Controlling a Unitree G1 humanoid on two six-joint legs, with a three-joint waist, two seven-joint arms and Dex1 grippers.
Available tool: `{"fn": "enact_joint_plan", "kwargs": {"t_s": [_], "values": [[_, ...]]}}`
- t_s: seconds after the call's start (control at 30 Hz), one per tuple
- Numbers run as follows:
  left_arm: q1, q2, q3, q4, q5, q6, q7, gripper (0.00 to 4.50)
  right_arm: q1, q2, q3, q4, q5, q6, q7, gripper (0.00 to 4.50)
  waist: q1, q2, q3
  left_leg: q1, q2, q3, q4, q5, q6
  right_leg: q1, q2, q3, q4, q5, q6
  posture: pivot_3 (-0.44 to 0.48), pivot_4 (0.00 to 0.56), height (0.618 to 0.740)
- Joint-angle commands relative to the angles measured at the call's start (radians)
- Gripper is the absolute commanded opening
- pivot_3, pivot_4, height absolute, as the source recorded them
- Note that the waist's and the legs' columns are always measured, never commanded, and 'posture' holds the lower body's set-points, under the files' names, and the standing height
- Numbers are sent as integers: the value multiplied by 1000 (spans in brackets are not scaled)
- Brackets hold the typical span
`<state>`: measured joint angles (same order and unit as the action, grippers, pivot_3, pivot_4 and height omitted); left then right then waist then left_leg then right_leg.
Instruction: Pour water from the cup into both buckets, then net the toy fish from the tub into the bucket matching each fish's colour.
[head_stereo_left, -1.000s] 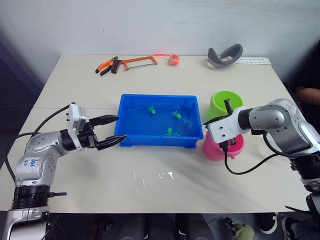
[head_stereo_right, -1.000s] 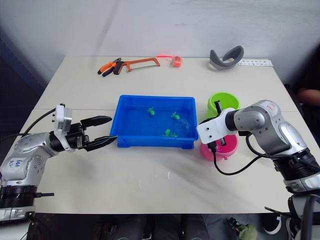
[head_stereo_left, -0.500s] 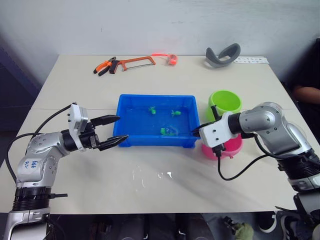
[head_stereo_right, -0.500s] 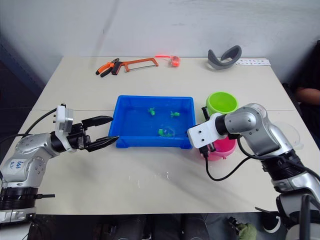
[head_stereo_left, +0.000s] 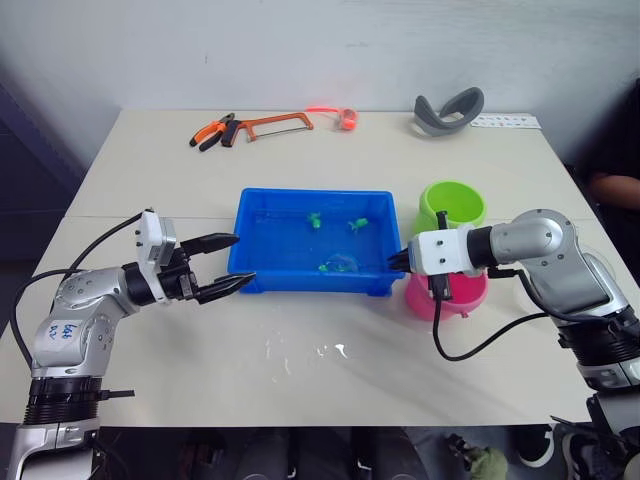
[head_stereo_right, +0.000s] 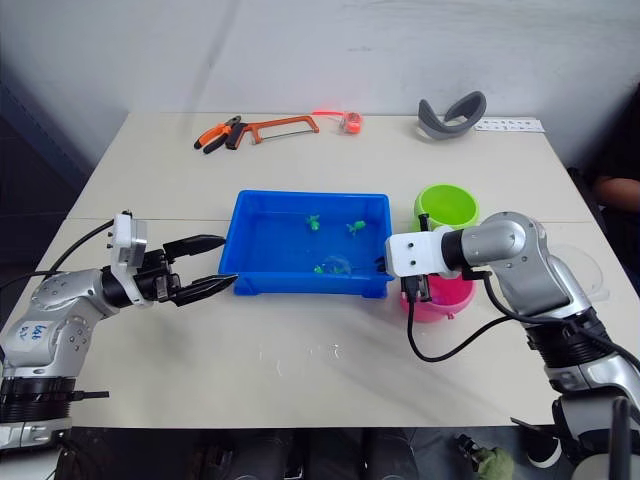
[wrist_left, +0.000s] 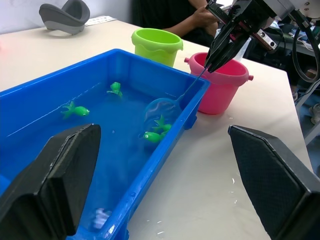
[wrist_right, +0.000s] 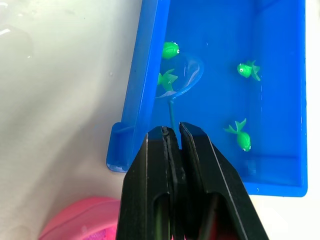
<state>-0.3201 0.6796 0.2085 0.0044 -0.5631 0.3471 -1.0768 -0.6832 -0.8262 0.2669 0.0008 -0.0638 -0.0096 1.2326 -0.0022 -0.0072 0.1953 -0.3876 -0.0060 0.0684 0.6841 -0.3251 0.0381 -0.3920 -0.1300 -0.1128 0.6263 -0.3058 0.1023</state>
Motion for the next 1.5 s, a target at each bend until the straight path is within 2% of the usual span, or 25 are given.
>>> {"fn": "enact_joint_plan", "kwargs": {"t_s": [0.03, 0.5, 0.77, 1.17, 1.5], "values": [[-1, 7, 20, -37, -18, -4, 0, 4442, 5, -26, -4, -13, -32, -32, -3, 0, 0, 0, 0, 0, 0, 0, 0, 0, 0, 0, 0, 0, 0, 0, 0, 0, 150, 740], [0, 2, 16, -33, -14, -11, 0, 4442, -25, -53, 18, -16, -97, 121, 43, 0, 0, 0, 0, 0, 0, 0, 0, 0, 0, 0, 0, 0, 0, 0, 0, 0, 150, 740], [1, 0, 20, -27, -13, -17, 1, 4442, -40, -18, -16, -44, 2, 257, 83, 0, 1, 0, 0, 0, 0, 0, 0, 0, 0, 0, 0, 0, 0, 0, 0, 0, 150, 740], [2, -1, 20, -26, -13, -21, 2, 4442, -109, -37, -36, -8, 81, 401, 122, 0, 0, 0, 0, 0, 0, 0, 0, 0, 0, 0, 0, 0, 0, 0, 0, 0, 150, 740], [4, -4, 18, -24, -12, -25, 3, 4442, -136, -70, -29, -11, 89, 434, 138, 0, 0, 0, 0, 0, 0, 0, 0, 0, 0, 0, 0, 0, 0, 0, 0, 0, 150, 740]]}}
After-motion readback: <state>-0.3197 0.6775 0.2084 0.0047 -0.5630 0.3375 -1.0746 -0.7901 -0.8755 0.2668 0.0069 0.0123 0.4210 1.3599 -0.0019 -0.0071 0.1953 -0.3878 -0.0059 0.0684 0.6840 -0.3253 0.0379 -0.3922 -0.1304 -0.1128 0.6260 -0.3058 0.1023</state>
